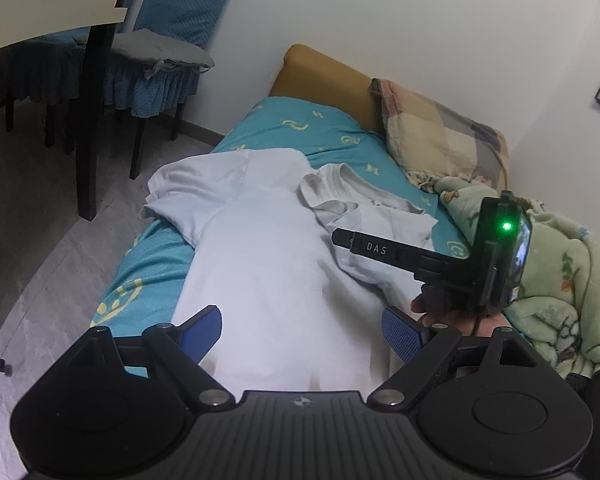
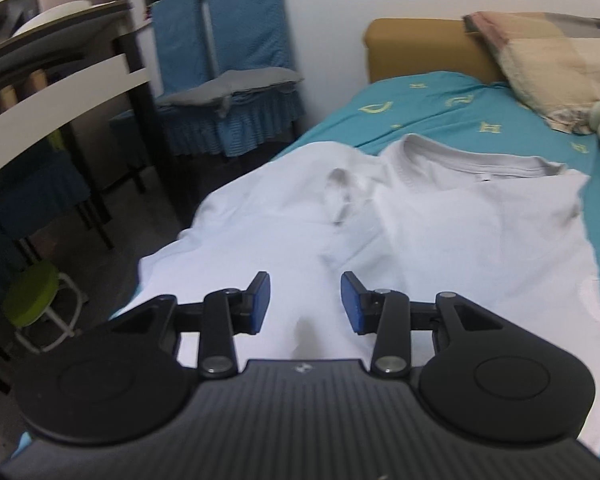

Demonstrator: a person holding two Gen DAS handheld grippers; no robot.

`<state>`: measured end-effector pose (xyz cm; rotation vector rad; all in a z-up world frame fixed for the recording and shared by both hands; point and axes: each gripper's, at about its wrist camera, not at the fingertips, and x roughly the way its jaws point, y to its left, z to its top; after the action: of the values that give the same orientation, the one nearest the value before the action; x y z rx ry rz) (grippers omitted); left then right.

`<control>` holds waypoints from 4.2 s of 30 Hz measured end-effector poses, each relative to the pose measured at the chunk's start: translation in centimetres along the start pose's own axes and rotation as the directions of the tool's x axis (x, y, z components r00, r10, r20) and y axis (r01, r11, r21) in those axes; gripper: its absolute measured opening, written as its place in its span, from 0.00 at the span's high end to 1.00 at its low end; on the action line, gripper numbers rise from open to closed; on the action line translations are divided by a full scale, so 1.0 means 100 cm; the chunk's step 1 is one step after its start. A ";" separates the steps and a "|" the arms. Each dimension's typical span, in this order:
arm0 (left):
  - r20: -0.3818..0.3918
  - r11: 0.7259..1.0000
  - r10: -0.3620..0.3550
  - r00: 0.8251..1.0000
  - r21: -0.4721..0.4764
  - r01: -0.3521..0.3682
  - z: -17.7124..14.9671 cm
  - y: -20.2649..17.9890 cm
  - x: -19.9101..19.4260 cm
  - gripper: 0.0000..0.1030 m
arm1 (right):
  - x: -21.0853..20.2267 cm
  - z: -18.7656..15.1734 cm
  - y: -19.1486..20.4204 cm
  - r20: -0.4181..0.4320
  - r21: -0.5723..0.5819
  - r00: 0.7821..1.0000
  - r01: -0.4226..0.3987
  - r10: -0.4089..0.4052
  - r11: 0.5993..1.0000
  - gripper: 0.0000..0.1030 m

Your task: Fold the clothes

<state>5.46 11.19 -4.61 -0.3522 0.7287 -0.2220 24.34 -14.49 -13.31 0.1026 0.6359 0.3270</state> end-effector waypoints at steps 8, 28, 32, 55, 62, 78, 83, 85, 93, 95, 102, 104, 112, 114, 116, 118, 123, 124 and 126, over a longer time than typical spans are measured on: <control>-0.032 0.999 -0.025 0.999 -0.029 0.024 -0.011 -0.004 0.005 0.14 | 0.033 0.046 -0.051 0.025 0.280 0.991 0.117 -0.129 0.953 0.59; -0.062 0.998 0.031 0.998 -0.048 -0.034 -0.009 0.011 0.046 0.14 | 0.134 0.069 -0.033 0.015 0.050 0.977 0.210 -0.210 0.977 0.96; -0.046 0.998 0.056 0.997 -0.034 -0.058 -0.006 0.012 0.047 0.14 | 0.117 0.082 -0.043 0.088 0.086 0.959 0.263 -0.270 0.961 0.93; 0.035 0.980 0.185 0.982 -0.080 -0.182 0.006 0.031 -0.002 0.04 | 0.138 0.047 0.142 -0.224 -0.459 0.974 -0.119 0.015 0.881 0.30; 0.009 0.931 0.295 0.955 -0.227 -0.285 0.012 0.064 0.014 0.04 | 0.216 0.008 0.224 -0.307 -0.685 0.949 -0.168 -0.072 0.709 0.34; 0.082 0.944 0.297 0.951 -0.177 -0.279 0.003 0.047 0.000 0.04 | 0.026 0.060 0.092 0.449 -0.166 0.850 0.382 -0.275 0.909 0.91; 0.090 0.968 0.239 0.967 -0.103 -0.230 -0.001 0.025 -0.006 0.04 | -0.017 0.047 -0.030 0.336 0.171 0.778 0.504 -0.531 0.846 0.91; 0.076 0.974 0.219 0.973 -0.074 -0.214 -0.005 0.019 -0.001 0.04 | -0.016 0.034 -0.073 0.226 0.234 0.793 0.520 -0.566 0.822 0.90; -0.005 0.983 0.186 0.983 -0.004 -0.186 -0.011 0.008 0.034 0.04 | -0.011 0.001 -0.143 0.008 0.386 0.918 0.363 -0.396 0.848 0.17; -0.019 0.984 0.178 0.984 0.020 -0.178 -0.013 0.004 0.040 0.04 | -0.030 0.001 -0.131 0.013 0.365 0.924 0.351 -0.382 0.862 0.17; -0.084 0.988 0.148 0.985 0.062 -0.143 -0.018 0.002 0.044 0.05 | -0.122 -0.024 -0.085 -0.001 0.273 0.949 0.303 -0.315 0.913 0.17; -0.101 0.990 0.137 0.985 0.044 -0.133 -0.018 0.005 0.039 0.05 | -0.161 -0.043 -0.069 -0.003 0.276 0.958 0.278 -0.288 0.920 0.17; -0.219 0.970 0.211 0.953 -0.071 -0.231 -0.033 0.034 0.007 0.07 | -0.281 -0.099 -0.038 0.007 0.439 0.977 0.190 -0.215 0.878 0.17; -0.268 0.954 0.242 0.933 -0.108 -0.279 -0.040 0.043 0.001 0.07 | -0.303 -0.110 -0.039 0.027 0.475 0.972 0.194 -0.235 0.858 0.17; -0.331 0.940 0.255 0.908 -0.134 -0.313 -0.051 0.049 -0.001 0.07 | -0.318 -0.118 -0.047 0.037 0.524 0.965 0.202 -0.260 0.827 0.17; -0.399 0.931 0.246 0.883 -0.155 -0.329 -0.061 0.052 0.000 0.14 | -0.329 -0.125 -0.056 0.049 0.576 0.963 0.189 -0.264 0.796 0.17; -0.474 0.922 0.255 0.843 -0.142 -0.359 -0.081 0.048 -0.004 0.22 | -0.342 -0.137 -0.071 0.070 0.647 0.964 0.151 -0.255 0.747 0.17; -0.475 0.920 0.285 0.833 -0.109 -0.377 -0.083 0.044 -0.005 0.33 | -0.342 -0.139 -0.074 0.066 0.659 0.966 0.146 -0.250 0.737 0.17; -0.468 0.910 0.345 0.813 -0.046 -0.413 -0.086 0.038 -0.007 0.56 | -0.340 -0.142 -0.079 0.056 0.681 0.970 0.137 -0.238 0.719 0.17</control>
<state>-0.64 12.88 -11.55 -0.2866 1.2662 0.1423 -7.75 -33.27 -6.95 0.7565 0.5932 -0.1309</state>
